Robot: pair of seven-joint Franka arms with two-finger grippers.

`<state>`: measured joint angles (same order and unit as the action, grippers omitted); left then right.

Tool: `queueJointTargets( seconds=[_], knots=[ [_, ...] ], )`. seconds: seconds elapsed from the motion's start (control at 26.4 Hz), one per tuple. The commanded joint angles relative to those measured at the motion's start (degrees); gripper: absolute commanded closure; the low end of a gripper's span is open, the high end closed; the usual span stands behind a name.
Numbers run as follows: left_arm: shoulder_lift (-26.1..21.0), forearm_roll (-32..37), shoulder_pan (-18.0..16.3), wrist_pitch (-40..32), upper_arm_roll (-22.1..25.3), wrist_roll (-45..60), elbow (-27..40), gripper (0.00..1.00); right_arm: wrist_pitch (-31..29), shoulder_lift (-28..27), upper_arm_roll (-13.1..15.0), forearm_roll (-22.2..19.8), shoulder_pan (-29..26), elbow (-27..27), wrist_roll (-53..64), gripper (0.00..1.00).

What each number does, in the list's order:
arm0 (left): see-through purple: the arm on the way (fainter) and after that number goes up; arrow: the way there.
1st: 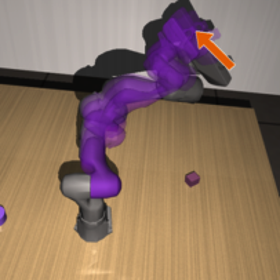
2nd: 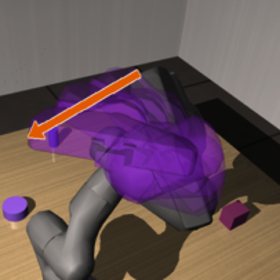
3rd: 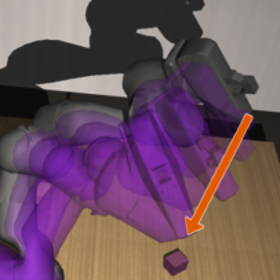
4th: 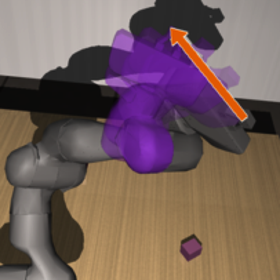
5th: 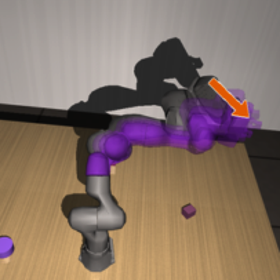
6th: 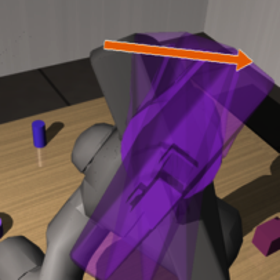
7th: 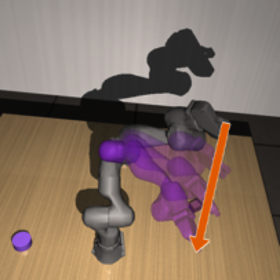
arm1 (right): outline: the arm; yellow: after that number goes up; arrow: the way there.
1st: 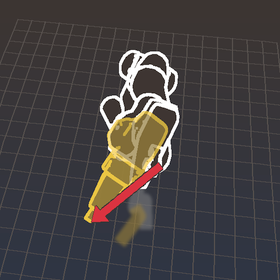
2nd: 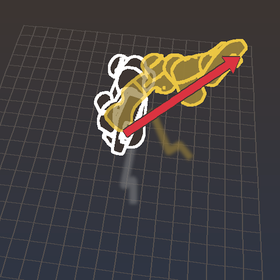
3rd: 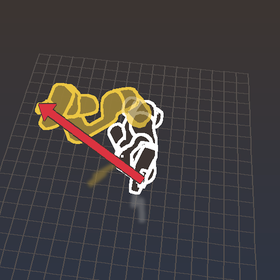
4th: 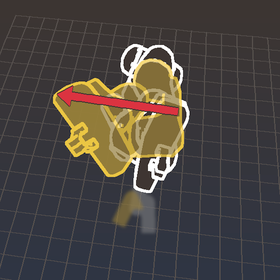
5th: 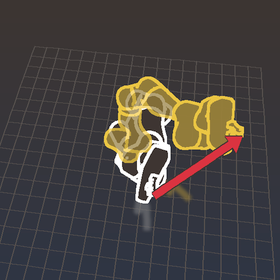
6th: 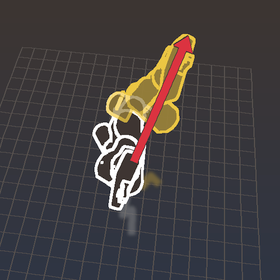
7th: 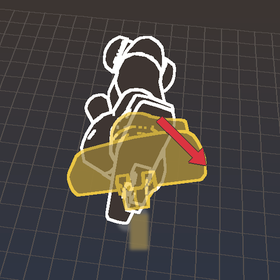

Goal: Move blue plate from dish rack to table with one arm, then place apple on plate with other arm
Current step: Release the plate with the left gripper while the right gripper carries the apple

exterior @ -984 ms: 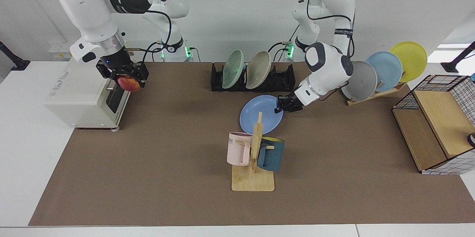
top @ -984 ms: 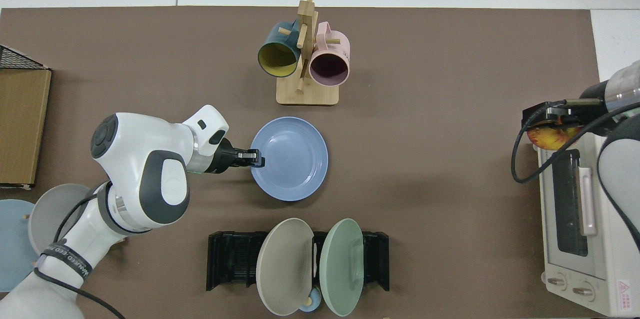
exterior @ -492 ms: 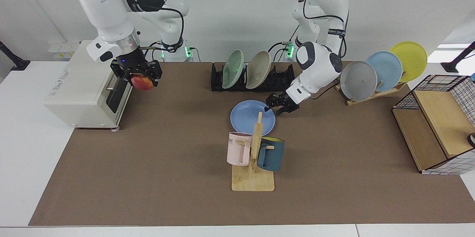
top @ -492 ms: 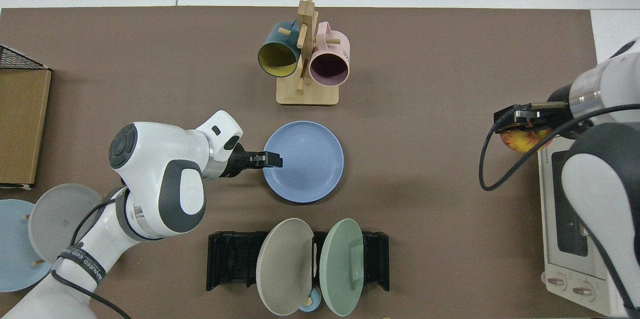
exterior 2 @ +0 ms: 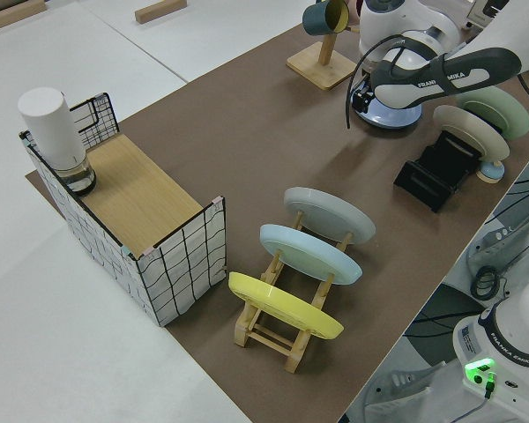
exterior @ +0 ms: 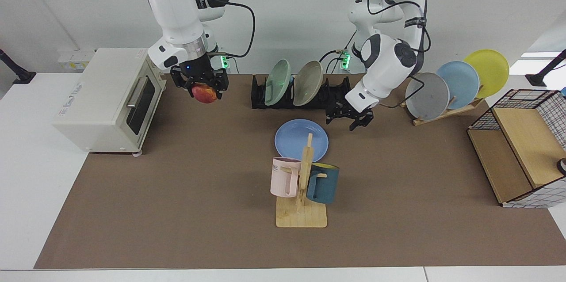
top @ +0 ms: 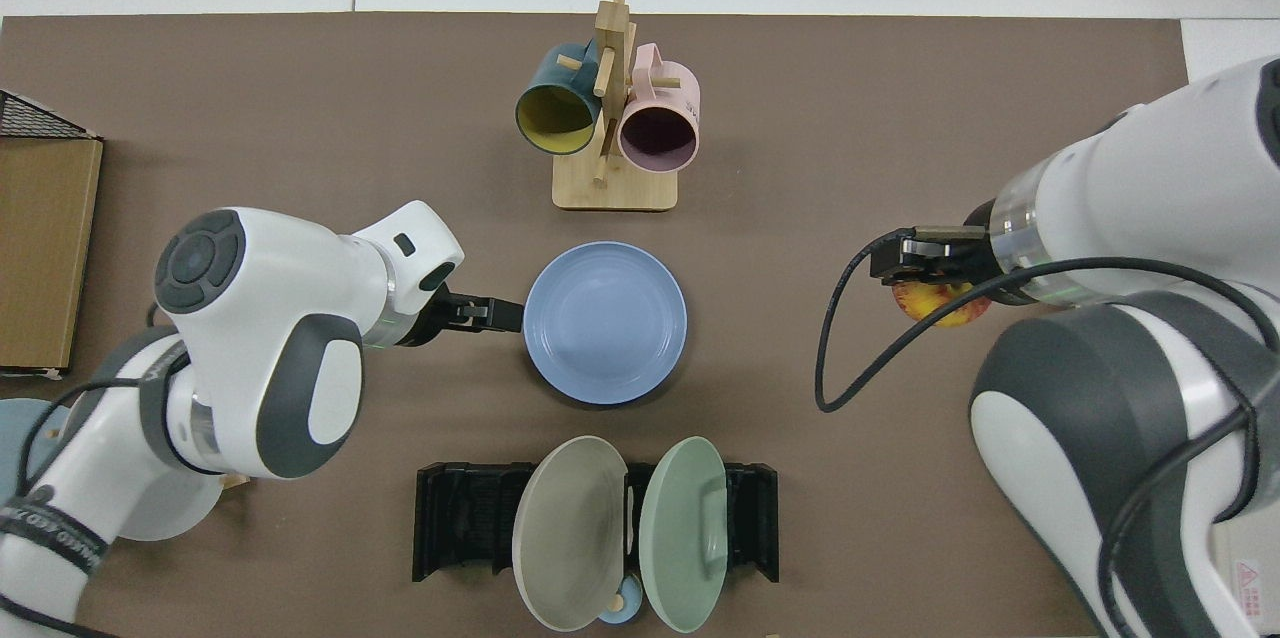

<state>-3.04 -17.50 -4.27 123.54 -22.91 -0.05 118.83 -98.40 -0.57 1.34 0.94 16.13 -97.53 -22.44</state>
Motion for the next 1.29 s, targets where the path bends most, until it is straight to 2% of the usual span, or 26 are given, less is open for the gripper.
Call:
queueJointTargets(
  seconds=[0.0,0.19,0.34,0.42,0.61,0.79,1.1,1.25],
  knots=[
    [1.90,9.57,0.31,-16.55,3.04,2.77,-9.92,0.01,-1.89,-0.04,0.25,0.64,1.71,-0.56,-4.35,1.00],
    [2.43,16.61,0.58,-25.09,3.49,2.24,-16.17,0.00,-2.50,-0.83,0.25,1.61,4.17,-0.38,-7.34,1.00],
    [2.60,17.23,0.49,-29.14,4.10,2.16,-21.52,0.00,-2.42,-2.32,0.33,0.82,7.25,-0.21,-10.94,1.00],
    [2.51,17.32,0.93,-31.25,5.94,1.98,-24.34,0.00,-2.50,-3.20,0.25,0.55,7.69,-0.03,-12.88,1.00],
    [2.34,17.32,5.93,-35.91,12.79,-1.00,-29.88,0.00,-2.33,-7.76,0.25,0.90,10.67,5.49,-16.83,1.00],
    [2.43,17.32,8.92,-36.62,16.58,-3.20,-30.59,0.00,-4.52,-12.34,0.16,1.34,12.78,8.58,-21.14,1.00],
    [3.04,17.14,8.22,-36.27,16.50,-4.26,-29.71,0.00,-11.64,-17.26,0.16,1.34,16.57,8.41,-25.27,1.00],
    [3.30,17.06,6.73,-36.53,16.58,-4.26,-29.19,0.00,-13.49,-19.99,0.16,1.34,18.23,8.41,-27.74,1.00]
  ],
)
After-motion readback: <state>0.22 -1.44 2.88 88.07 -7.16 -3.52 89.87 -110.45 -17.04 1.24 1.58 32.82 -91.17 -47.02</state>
